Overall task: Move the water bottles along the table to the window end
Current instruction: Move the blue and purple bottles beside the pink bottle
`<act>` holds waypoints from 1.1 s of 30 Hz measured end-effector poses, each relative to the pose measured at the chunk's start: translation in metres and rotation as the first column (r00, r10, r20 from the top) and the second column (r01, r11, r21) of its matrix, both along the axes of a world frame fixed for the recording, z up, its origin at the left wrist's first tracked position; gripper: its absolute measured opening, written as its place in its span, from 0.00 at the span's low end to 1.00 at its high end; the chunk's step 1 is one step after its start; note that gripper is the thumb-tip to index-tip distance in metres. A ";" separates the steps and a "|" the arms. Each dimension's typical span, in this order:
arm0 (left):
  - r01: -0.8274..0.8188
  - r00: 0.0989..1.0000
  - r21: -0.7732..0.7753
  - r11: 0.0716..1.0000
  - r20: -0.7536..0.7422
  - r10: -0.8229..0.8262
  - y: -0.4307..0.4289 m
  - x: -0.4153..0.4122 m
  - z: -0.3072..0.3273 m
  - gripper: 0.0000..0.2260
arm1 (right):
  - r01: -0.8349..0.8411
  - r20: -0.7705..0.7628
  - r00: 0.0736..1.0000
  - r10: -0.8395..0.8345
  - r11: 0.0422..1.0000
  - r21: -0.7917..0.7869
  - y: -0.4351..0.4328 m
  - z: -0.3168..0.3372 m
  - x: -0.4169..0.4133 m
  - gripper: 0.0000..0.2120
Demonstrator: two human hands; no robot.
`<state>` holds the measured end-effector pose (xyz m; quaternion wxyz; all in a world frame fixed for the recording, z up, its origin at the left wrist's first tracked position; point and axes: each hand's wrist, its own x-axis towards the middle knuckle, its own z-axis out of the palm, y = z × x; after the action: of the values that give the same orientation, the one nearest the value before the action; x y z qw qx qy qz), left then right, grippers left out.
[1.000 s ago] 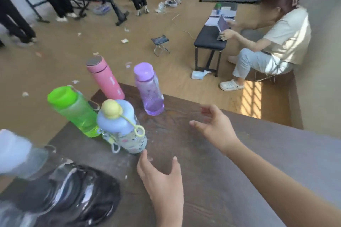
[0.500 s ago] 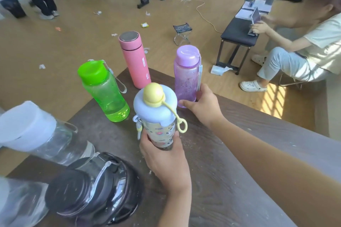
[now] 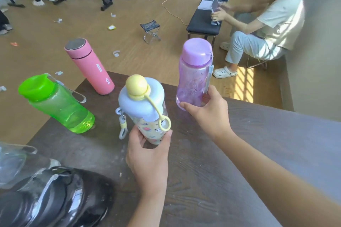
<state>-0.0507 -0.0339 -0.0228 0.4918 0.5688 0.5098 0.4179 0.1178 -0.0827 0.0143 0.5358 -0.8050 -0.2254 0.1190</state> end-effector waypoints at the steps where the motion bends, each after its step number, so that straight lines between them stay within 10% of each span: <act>1: 0.049 0.999 -0.006 0.999 0.000 -0.049 -0.009 0.007 0.003 0.25 | 0.031 0.004 1.000 -0.031 1.000 -0.002 -0.024 0.003 0.002 0.21; 9: 0.499 0.866 -0.015 0.866 -0.011 -0.499 -0.143 0.089 0.022 0.23 | 0.344 -0.011 0.938 -0.345 0.937 -0.068 -0.255 0.006 -0.009 0.23; 17: 0.851 0.525 0.015 0.525 -0.054 -0.850 -0.329 0.162 0.031 0.22 | 0.670 -0.035 0.735 -0.677 0.734 -0.113 -0.458 0.008 -0.043 0.23; 26: 0.990 0.143 0.020 0.141 -0.113 -0.983 -0.490 0.207 0.025 0.21 | 0.831 -0.050 0.543 -0.838 0.545 -0.113 -0.581 0.003 -0.085 0.21; 33: 0.998 0.059 0.009 0.058 -0.202 -0.978 -0.536 0.220 0.013 0.22 | 0.856 -0.078 0.497 -0.864 0.503 -0.120 -0.613 -0.013 -0.104 0.21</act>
<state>0.1697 -0.5699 -0.0098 0.5635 0.8252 -0.0148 -0.0361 0.0138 -0.6957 0.0012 0.5106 -0.8180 0.2433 -0.1048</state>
